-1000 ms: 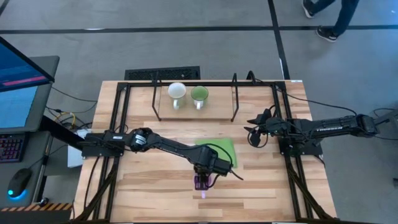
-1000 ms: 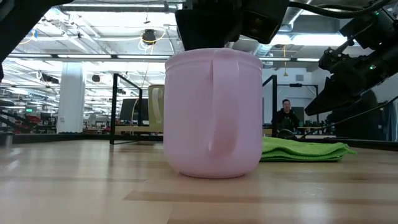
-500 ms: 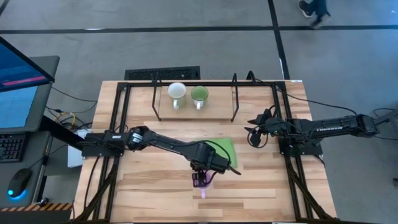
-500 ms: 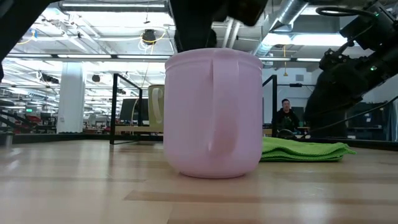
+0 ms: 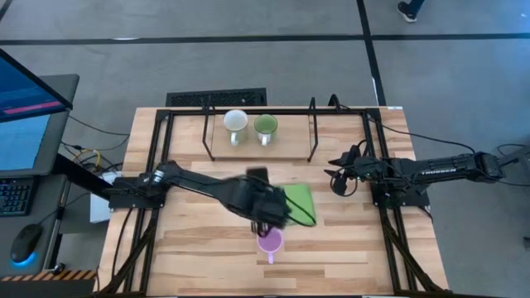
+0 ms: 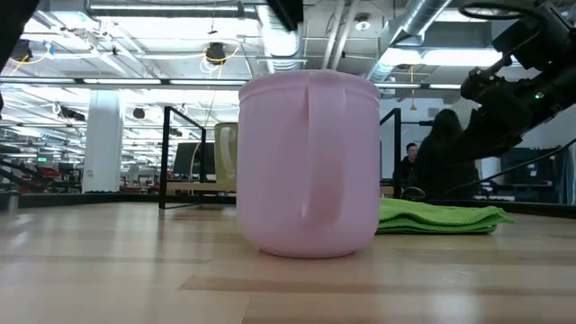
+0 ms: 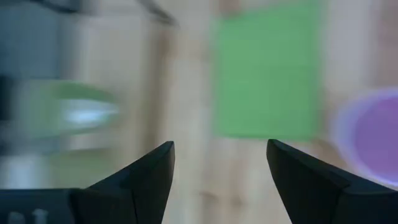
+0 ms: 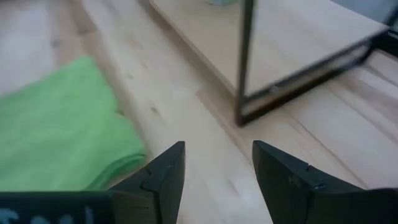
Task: Stack small to large cups/mugs on shelf
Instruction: Put the purple mug on the shelf
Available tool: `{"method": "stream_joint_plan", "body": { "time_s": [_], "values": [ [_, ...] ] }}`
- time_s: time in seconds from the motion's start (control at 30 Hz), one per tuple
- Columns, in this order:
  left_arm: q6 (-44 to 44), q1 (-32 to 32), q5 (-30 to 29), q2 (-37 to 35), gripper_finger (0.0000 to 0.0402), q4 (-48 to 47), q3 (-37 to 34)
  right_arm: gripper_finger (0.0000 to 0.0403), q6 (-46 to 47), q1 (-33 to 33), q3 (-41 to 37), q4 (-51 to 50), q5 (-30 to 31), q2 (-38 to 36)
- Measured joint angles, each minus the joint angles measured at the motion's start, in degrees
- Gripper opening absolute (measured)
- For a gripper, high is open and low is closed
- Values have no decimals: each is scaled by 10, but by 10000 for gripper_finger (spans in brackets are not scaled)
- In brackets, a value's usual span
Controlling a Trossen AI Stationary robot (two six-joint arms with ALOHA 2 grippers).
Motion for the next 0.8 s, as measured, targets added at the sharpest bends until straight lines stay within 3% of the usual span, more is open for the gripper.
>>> {"method": "stream_joint_plan", "body": {
  "time_s": [0.13,0.4,0.53,0.8],
  "values": [
    [-25,-9,-117,-76,247,-13,-7,210,-16,0,0,31,-37,0],
    [-72,-44,-232,-255,247,-9,-122,210,-45,0,0,73,-37,0],
    [-105,-67,-271,-363,247,35,-252,210,-45,0,0,90,-37,0],
    [-54,-110,-289,-583,247,316,-597,210,-46,0,0,117,-70,0]
  ]
}}
